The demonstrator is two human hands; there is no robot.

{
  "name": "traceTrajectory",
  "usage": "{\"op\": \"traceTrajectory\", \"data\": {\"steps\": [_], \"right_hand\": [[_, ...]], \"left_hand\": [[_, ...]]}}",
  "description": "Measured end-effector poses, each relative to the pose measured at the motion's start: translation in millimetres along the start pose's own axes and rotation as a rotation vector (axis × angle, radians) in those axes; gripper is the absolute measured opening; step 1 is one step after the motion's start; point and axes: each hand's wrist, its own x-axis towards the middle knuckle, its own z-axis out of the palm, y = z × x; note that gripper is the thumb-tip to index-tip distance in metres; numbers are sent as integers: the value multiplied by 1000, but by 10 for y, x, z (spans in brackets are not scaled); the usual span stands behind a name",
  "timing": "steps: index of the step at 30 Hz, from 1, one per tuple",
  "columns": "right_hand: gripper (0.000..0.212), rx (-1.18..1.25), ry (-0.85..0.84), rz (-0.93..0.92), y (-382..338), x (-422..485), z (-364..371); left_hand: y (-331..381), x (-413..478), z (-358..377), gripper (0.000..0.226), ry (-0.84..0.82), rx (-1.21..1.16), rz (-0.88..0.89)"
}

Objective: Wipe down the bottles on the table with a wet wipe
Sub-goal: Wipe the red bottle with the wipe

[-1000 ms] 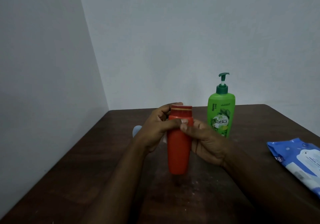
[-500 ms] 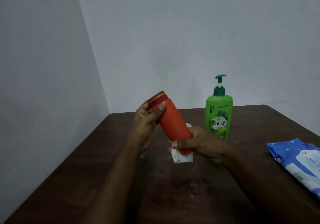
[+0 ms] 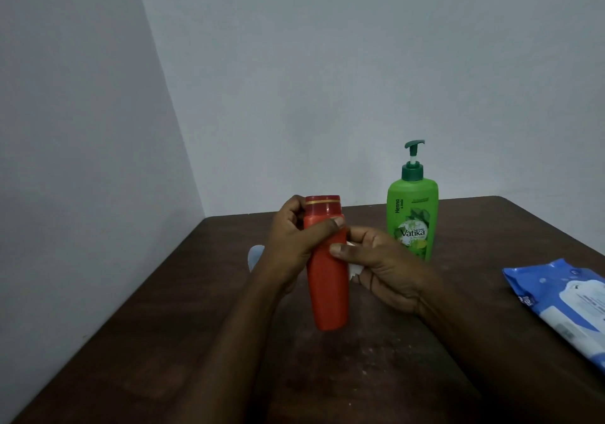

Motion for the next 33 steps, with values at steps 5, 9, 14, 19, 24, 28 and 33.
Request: {"op": "traceTrajectory", "data": {"steps": [5,9,14,19,24,28,33], "right_hand": [[47,-14,-54,29,16,-13,-7],[47,68,-135,42,30,-39,-44],[43,16,-28,-27,-4,3,-24],[31,-86,123,-80,3,33,-20],[36,-374,138,-287,16,32,34],[72,-1126,127,-527,222,9,12],[66,-1522,15,-537,254,18,77]], "left_hand": [[63,-39,3,54,-263,-315,-137],[118,-5,-161,59,-435,-535,-132],[134,39,-189,56,-246,-541,-62],[57,77,-139,51,26,-260,-17],[-23,87,-99,44,193,-104,51],[-16,79,-74,41,336,-170,65],[26,119,-197,40,566,-251,9]]}}
